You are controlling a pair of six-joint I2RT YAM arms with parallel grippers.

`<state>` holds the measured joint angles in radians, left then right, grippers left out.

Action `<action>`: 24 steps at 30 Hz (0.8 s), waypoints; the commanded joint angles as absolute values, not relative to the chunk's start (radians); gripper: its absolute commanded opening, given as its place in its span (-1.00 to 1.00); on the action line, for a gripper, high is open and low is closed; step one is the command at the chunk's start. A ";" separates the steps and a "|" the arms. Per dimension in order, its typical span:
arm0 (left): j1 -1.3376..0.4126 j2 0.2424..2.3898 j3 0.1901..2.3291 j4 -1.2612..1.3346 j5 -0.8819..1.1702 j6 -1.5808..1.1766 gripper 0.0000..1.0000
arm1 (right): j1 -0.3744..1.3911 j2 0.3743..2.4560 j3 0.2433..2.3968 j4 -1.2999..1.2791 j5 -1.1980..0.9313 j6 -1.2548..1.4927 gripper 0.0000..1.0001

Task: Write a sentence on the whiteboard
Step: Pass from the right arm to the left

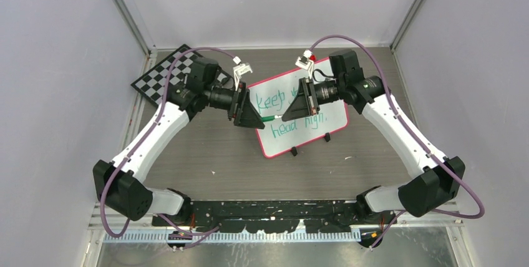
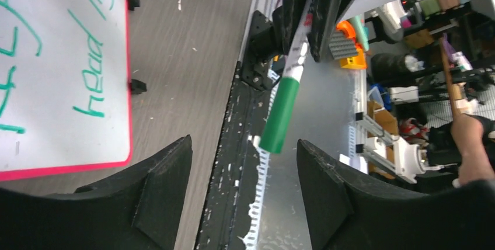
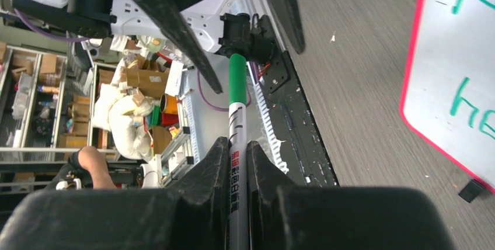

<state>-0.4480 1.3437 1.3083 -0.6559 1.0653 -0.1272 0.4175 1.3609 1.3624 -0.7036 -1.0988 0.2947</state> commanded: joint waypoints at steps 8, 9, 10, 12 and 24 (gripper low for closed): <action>-0.513 1.333 1.280 -0.428 1.252 -0.268 -0.36 | 0.497 1.335 1.428 -0.673 -1.129 0.324 -0.99; -0.517 1.334 1.278 -0.423 1.268 -0.268 -0.51 | 0.497 1.334 1.431 -0.675 -1.128 0.323 -0.99; -0.518 1.335 1.274 -0.419 1.282 -0.269 -0.62 | 0.497 1.334 1.432 -0.676 -1.126 0.321 -0.99; -0.526 1.335 1.270 -0.399 1.311 -0.281 -0.77 | 0.496 1.336 1.437 -0.682 -1.126 0.314 -0.99; -0.686 1.398 1.509 -0.770 0.769 0.115 -1.00 | 0.526 1.390 1.333 -0.460 -1.131 0.606 -1.00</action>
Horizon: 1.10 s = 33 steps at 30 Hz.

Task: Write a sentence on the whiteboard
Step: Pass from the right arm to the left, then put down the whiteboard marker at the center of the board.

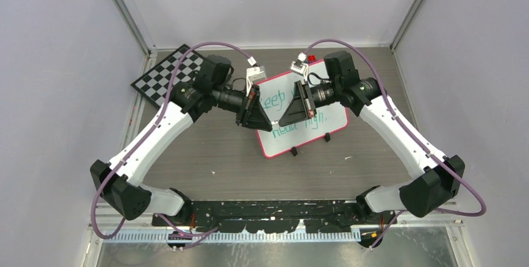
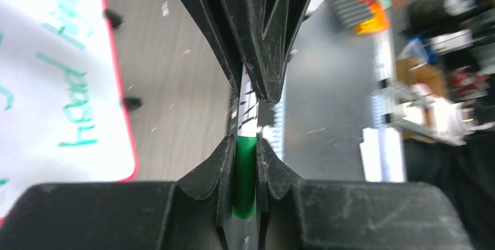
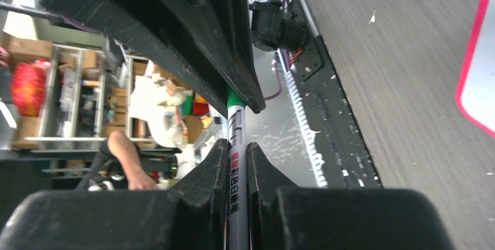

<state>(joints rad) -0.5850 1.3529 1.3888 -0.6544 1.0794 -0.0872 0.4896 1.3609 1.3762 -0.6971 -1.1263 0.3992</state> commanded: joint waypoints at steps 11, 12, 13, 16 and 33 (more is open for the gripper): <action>-0.683 1.425 1.584 -0.880 0.712 0.196 -1.00 | 0.473 1.415 1.380 -0.534 -1.134 0.563 -0.44; -0.662 1.415 1.573 -0.887 0.743 0.199 -1.00 | 0.449 1.417 1.400 -0.562 -1.131 0.541 -0.24; -0.643 1.404 1.565 -0.892 0.754 0.202 -1.00 | 0.426 1.415 1.418 -0.586 -1.128 0.521 -0.05; -0.574 1.365 1.531 -0.902 0.788 0.225 -1.00 | 0.341 1.401 1.443 -0.600 -1.123 0.503 0.41; 0.283 1.300 1.198 -1.162 0.825 0.787 -1.00 | 0.132 1.313 1.387 -0.791 -1.063 0.270 0.64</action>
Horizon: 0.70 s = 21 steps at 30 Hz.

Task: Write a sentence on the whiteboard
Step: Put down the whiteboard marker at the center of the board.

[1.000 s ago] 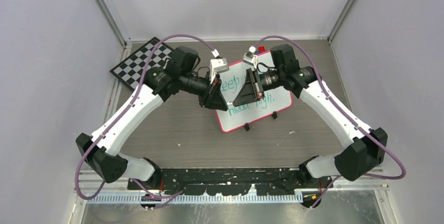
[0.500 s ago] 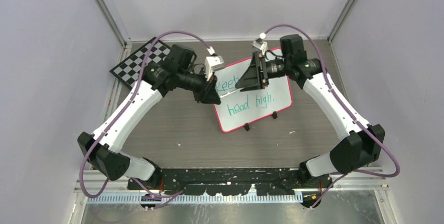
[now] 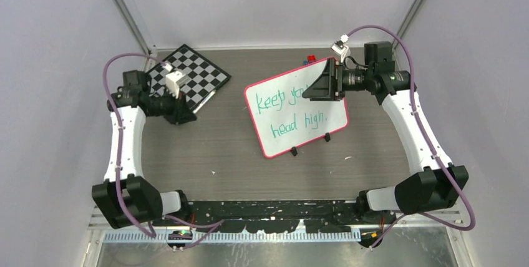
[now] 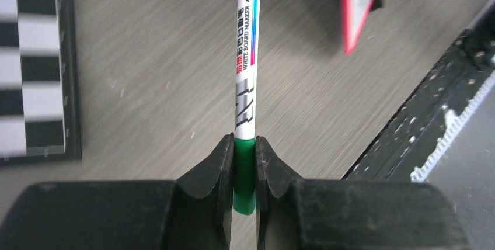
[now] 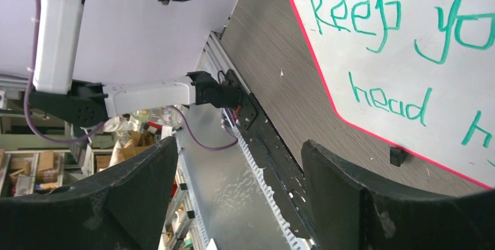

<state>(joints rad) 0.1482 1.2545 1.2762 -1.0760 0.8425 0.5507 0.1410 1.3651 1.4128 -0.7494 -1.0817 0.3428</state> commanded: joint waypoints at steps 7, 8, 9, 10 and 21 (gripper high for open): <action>0.383 1.407 0.995 -0.999 0.643 0.904 -0.97 | 0.128 1.294 1.363 -0.842 -0.990 0.197 0.64; 0.383 1.419 0.972 -0.958 0.619 0.901 -0.96 | 0.128 1.292 1.364 -0.852 -0.973 0.186 0.65; 0.382 1.431 0.950 -0.925 0.599 0.901 -0.93 | 0.128 1.292 1.364 -0.863 -0.959 0.173 0.65; 0.383 1.445 0.933 -0.895 0.583 0.895 -0.91 | 0.129 1.292 1.366 -0.874 -0.942 0.159 0.65; 0.383 1.548 0.807 -0.619 0.444 0.873 -0.74 | 0.129 1.281 1.355 -0.940 -0.825 0.064 0.67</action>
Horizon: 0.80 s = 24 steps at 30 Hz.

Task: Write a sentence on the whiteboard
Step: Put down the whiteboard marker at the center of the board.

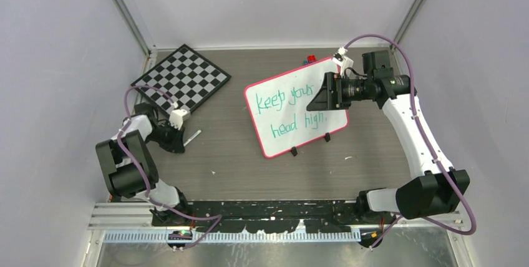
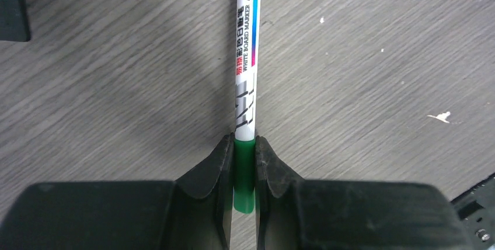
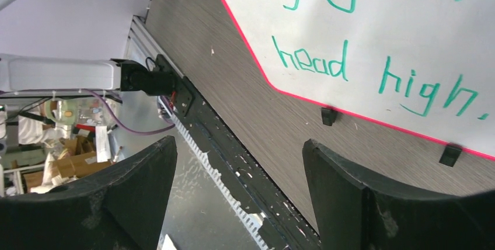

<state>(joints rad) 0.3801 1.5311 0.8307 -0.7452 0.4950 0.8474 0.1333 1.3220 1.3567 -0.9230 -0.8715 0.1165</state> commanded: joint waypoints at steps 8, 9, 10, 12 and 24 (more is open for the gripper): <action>0.382 1.550 0.772 -0.602 0.406 0.914 -0.30 | 0.123 1.299 1.354 -0.980 -0.798 0.015 0.68; 0.381 1.541 0.766 -0.607 0.406 0.922 -0.26 | 0.122 1.300 1.353 -0.984 -0.795 0.009 0.67; 0.381 1.530 0.762 -0.612 0.408 0.928 -0.21 | 0.119 1.300 1.351 -0.986 -0.793 0.006 0.68; 0.381 1.511 0.761 -0.632 0.412 0.933 -0.14 | 0.117 1.298 1.348 -0.989 -0.789 0.006 0.67; 0.286 1.385 0.872 -0.818 0.399 0.904 0.63 | 0.082 1.295 1.364 -1.045 -0.766 -0.085 0.70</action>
<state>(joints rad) 0.3447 1.4548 0.7990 -0.7254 0.4168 0.9226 0.0998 1.3155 1.3445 -1.0256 -0.7830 -0.0296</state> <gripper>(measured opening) 0.739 0.845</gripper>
